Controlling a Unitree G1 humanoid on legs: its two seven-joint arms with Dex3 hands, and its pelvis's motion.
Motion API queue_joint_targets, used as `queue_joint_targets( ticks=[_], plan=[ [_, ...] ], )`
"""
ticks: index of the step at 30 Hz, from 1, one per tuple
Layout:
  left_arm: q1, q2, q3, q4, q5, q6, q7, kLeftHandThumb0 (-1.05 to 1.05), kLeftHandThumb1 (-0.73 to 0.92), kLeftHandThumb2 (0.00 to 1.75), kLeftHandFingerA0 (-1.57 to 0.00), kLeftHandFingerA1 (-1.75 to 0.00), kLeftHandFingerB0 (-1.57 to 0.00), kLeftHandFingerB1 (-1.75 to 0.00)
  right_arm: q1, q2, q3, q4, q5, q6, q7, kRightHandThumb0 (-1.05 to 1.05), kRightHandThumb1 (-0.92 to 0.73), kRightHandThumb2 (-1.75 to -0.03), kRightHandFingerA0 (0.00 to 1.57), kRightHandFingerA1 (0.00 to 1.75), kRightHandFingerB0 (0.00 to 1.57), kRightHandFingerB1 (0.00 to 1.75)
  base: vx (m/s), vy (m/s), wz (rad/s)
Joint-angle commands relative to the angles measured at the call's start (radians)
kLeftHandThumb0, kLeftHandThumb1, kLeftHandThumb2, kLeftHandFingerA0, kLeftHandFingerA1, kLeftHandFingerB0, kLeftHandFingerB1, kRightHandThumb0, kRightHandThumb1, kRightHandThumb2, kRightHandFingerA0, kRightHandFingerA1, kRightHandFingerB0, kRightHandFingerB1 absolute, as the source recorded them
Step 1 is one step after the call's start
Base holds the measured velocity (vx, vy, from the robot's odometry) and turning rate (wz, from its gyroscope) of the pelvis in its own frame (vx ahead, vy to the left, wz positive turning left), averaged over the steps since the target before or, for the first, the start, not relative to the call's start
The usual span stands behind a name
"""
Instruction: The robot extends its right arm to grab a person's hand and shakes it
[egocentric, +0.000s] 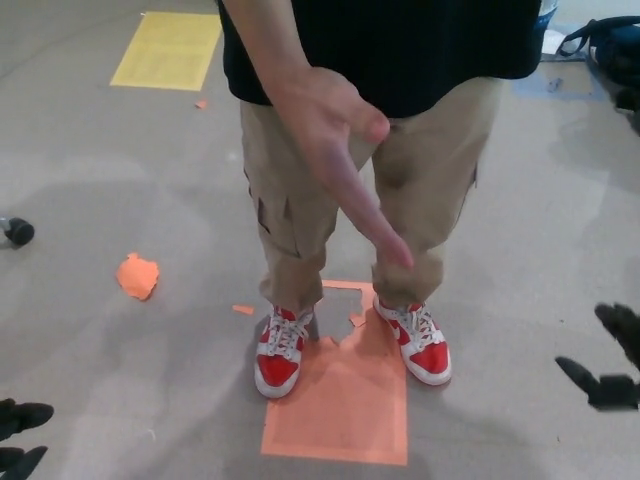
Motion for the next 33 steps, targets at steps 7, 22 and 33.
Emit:
queue_joint_targets(
  ticks=[7,22,33],
  plan=[
    [-0.040,0.009,0.003,0.024,0.003,0.026,-0.004,-0.59,0.92,0.68,-0.21,-0.31,-0.18,-0.31,-0.023,-0.027,0.032,0.219,0.037,-0.104,0.142,-0.85,-0.65,-0.99,0.00,0.15,0.00,0.08,0.00,0.000,0.00],
    [-0.058,0.009,0.016,0.067,0.005,0.027,-0.006,-0.31,0.64,1.13,0.00,-0.47,0.00,-0.47,-0.063,-0.006,0.087,0.326,0.029,-0.117,0.099,-0.57,-0.69,-0.93,0.41,0.56,0.00,0.16,0.00,0.000,0.00],
    [-0.057,0.014,0.013,0.067,0.013,0.019,-0.004,-0.31,0.63,1.13,0.00,-0.47,0.00,-0.47,-0.055,-0.014,0.172,0.289,-0.037,-0.126,-0.064,-0.19,-0.62,-0.58,0.97,0.88,0.81,0.56,0.00,0.000,0.00]
  ],
)
